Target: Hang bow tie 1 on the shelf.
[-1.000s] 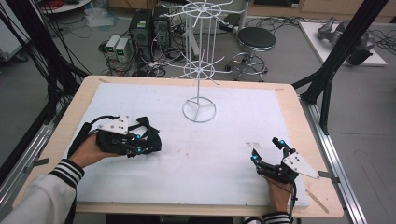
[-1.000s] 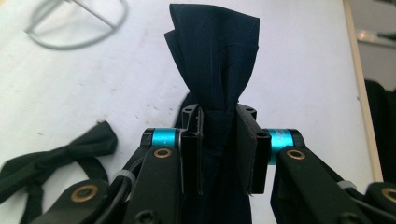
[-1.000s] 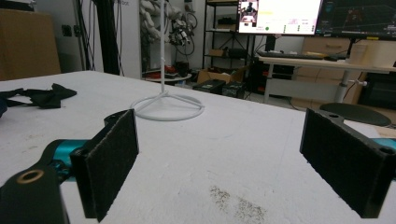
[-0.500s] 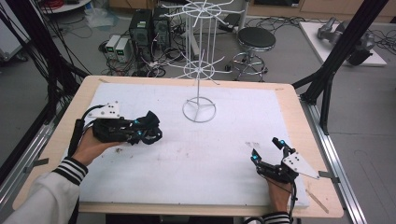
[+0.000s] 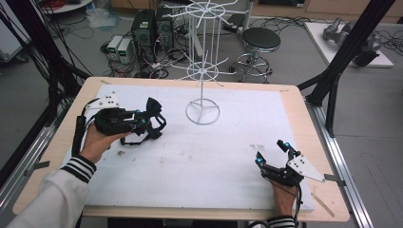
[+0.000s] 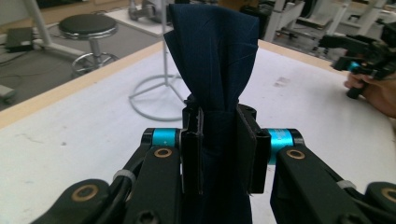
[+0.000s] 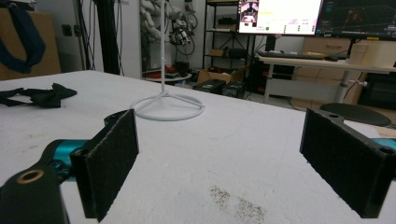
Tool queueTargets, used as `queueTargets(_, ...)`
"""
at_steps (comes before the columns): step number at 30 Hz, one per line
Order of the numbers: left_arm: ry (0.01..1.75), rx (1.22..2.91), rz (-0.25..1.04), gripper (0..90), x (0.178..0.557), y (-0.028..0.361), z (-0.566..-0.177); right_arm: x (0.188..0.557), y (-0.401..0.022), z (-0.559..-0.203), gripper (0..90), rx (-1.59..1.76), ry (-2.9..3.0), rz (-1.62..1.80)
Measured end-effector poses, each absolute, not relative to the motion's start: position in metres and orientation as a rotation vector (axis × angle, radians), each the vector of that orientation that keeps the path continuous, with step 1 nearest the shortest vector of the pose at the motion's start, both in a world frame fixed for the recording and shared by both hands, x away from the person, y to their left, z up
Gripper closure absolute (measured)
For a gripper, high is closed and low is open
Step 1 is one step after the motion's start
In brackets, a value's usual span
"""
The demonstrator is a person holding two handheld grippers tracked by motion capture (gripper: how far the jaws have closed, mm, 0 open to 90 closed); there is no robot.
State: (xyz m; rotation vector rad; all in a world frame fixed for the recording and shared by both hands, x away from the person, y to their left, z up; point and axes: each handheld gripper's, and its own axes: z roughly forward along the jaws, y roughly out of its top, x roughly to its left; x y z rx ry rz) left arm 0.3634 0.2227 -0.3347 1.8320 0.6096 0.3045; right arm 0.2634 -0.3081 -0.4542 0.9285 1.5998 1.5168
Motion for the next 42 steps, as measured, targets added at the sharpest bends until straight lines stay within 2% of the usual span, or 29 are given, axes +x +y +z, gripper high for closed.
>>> queueTargets(22,0.691,1.726,0.328,73.4,0.393,0.210,-0.317,0.264,-0.308,-0.454,11.1,0.928,1.599,1.521)
queueTargets(42,0.725,1.709,0.393,73.4,0.422,0.193,-0.297,0.263,-0.309,-0.454,11.0,0.935,1.594,1.527)
